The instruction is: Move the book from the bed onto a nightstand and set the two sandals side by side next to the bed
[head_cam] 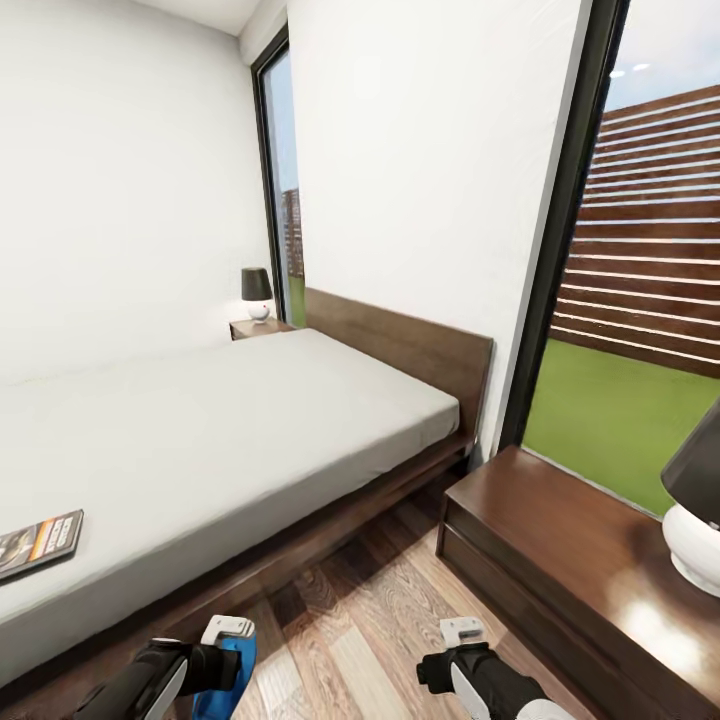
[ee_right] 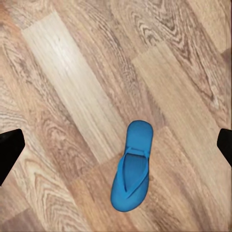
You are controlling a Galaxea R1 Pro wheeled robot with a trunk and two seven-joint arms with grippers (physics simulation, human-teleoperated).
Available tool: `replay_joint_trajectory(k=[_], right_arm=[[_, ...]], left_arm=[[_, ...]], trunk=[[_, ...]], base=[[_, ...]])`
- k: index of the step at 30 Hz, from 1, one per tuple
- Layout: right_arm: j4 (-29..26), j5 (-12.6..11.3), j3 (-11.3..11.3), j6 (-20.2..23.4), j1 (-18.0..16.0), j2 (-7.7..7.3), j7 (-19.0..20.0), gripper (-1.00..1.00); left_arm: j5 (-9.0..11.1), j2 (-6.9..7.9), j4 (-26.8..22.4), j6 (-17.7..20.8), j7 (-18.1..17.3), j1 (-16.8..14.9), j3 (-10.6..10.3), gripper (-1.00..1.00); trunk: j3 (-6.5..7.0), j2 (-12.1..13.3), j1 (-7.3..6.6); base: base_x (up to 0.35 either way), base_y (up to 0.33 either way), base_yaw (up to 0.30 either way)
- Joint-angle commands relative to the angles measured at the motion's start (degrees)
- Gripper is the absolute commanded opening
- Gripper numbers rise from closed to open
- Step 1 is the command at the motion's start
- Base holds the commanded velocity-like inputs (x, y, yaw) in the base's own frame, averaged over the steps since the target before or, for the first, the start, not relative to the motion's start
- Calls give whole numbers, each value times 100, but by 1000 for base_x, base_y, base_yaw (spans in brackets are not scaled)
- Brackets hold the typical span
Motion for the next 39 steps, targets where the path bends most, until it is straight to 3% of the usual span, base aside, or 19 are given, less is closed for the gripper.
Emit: replay_joint_trajectory(k=[1,39], right_arm=[[-10,-12,43,49,-11,-1,-48,100],[22,-13,53,148,-47,-8,-128,100]], left_arm=[[11,4,-11,25,2,-2,-22,-100],[27,0,-38,74,47,-8,-11,-100]], trunk=[[-24,-44,22],[-707,-1568,856]], base=[[0,0,0],[0,0,0]])
